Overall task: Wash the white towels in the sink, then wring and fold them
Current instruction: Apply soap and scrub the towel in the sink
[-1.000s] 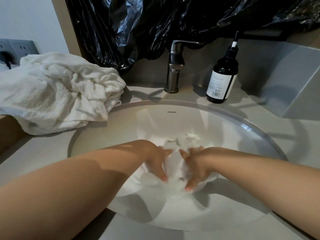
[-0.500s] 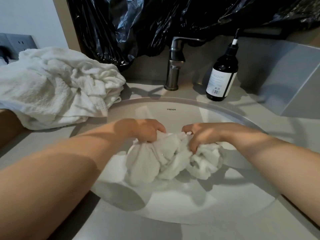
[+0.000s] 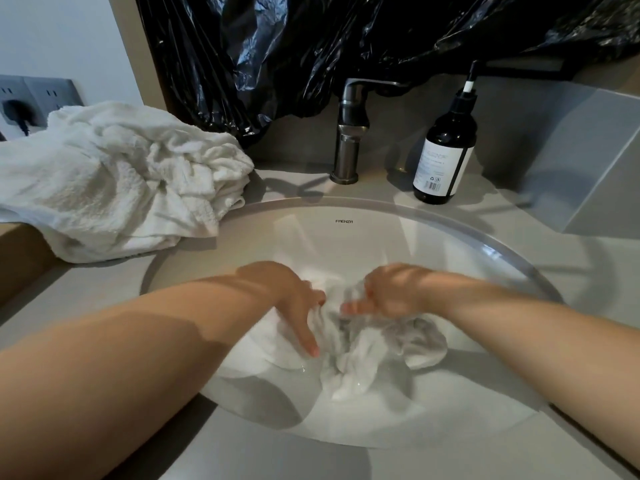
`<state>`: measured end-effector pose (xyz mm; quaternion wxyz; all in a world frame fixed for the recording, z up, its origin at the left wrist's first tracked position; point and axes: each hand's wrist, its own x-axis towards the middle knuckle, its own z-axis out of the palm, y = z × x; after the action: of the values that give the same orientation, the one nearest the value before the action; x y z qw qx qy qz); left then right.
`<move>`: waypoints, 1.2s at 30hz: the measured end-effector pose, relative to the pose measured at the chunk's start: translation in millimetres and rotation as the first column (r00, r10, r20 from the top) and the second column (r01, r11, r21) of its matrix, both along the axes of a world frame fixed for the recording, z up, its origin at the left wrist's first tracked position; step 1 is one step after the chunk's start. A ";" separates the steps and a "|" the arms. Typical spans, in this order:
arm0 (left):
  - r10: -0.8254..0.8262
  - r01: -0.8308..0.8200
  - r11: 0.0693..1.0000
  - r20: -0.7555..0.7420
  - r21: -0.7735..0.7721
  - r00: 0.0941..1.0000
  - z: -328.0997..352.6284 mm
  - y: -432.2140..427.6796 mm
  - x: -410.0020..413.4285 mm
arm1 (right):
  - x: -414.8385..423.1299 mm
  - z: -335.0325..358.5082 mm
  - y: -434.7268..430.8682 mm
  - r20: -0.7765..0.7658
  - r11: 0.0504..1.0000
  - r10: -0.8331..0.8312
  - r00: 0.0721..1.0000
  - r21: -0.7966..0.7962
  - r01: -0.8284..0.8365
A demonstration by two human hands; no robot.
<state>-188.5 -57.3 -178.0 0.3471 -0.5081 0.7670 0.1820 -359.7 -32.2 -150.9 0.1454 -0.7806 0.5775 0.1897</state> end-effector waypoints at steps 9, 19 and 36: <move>-0.015 -0.012 0.982 -0.142 -0.188 0.990 -9.8 -8.2 8.4 | 0.5 -15.1 -2.0 -0.132 0.995 -0.067 0.989 0.065 0.076; 0.598 -0.572 0.574 -0.777 0.586 -0.196 34.6 -5.1 -1.1 | -5.4 27.3 -8.7 0.827 0.767 -0.530 0.186 0.374 0.522; 0.576 -0.609 0.429 -0.722 0.667 -0.385 44.3 -4.3 -28.7 | 14.7 31.2 -12.6 0.917 0.758 -0.200 0.345 -0.078 0.647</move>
<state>-217.1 -61.6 -133.7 -0.4007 -0.5797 0.3779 0.6004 -345.0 -44.8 -119.7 0.2848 -0.5896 0.6341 -0.4114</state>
